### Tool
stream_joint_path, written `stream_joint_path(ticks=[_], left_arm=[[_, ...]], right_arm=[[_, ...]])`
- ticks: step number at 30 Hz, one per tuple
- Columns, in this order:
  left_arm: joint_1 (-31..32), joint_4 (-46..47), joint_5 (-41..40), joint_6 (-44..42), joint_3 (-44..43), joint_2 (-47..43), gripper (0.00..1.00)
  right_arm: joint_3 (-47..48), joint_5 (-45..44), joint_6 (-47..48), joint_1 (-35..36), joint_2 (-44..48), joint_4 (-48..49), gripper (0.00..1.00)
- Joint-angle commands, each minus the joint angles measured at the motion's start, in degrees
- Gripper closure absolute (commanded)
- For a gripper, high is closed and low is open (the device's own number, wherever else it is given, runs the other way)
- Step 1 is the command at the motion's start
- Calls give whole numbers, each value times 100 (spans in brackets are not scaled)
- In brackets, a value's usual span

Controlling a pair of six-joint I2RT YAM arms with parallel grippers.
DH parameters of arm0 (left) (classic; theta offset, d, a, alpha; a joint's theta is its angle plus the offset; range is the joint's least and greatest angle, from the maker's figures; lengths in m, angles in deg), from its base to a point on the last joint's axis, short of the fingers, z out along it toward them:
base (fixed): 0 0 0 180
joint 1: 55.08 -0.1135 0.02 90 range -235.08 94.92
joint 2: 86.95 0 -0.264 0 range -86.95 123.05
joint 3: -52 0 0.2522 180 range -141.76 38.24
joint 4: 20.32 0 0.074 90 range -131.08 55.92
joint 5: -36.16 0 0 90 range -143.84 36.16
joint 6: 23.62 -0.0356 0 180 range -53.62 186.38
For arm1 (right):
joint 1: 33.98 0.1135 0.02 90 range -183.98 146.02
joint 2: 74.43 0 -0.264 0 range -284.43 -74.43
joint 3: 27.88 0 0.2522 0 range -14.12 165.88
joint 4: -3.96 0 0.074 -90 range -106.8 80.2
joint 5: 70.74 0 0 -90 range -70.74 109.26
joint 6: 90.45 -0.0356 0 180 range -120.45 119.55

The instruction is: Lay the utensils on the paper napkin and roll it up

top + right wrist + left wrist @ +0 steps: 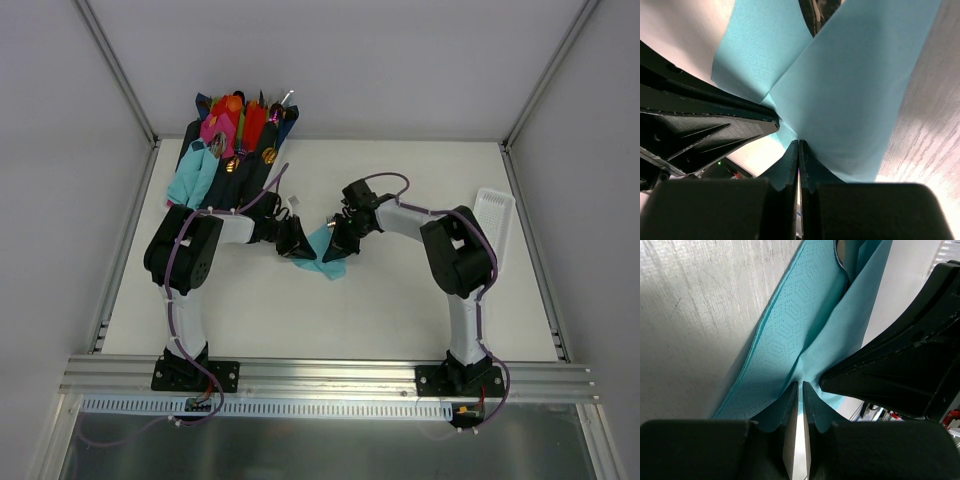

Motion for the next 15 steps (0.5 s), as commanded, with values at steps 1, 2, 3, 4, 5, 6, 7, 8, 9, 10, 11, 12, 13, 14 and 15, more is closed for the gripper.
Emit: stream_joint_path(ticks=[1, 2, 3, 4, 5, 6, 7, 8, 9, 10, 11, 12, 13, 14, 15], left_arm=[[-12, -255, -322, -278, -10, 131, 90], [-3, -264, -322, -278, -2, 131, 90], [-3, -256, -322, -278, -2, 123, 90], [-3, -255, -322, -287, -2, 114, 90], [-3, -264, -313, -287, -2, 123, 90], [-3, -256, -304, -287, 7, 123, 90], [-3, -255, -313, -287, 7, 114, 90], [-3, -264, -304, -279, 7, 114, 90], [-12, -264, -304, -278, 7, 131, 90], [-3, -264, -304, -287, 7, 131, 90], [-3, -256, -304, -279, -2, 131, 90], [-3, -255, -296, -278, 7, 131, 90], [-3, -264, -296, -278, 7, 140, 90], [-12, -256, -296, -278, 7, 140, 91], [-3, -255, -287, -278, 7, 132, 91]], right_arm=[[96, -612, 243, 3, -119, -524, 100], [87, -656, 251, 3, -119, -612, 100], [61, -657, 286, -6, -110, -621, 100], [43, -553, 313, -6, -93, -604, 100], [17, -517, 331, -6, -58, -543, 100], [-1, -464, 313, 12, 30, -490, 100], [-27, -324, 278, 3, 91, -385, 100], [-36, -279, 252, 3, 153, -262, 100], [16, -218, 234, 12, 258, -226, 100], [25, -70, 164, 3, 303, -121, 100], [34, -25, 111, 12, 355, 1, 100], [69, 37, 67, 3, 399, 90, 99], [43, 142, -3, 3, 521, 238, 99], [43, 143, -160, 12, 566, 318, 99], [60, 169, -205, 3, 593, 432, 98]])
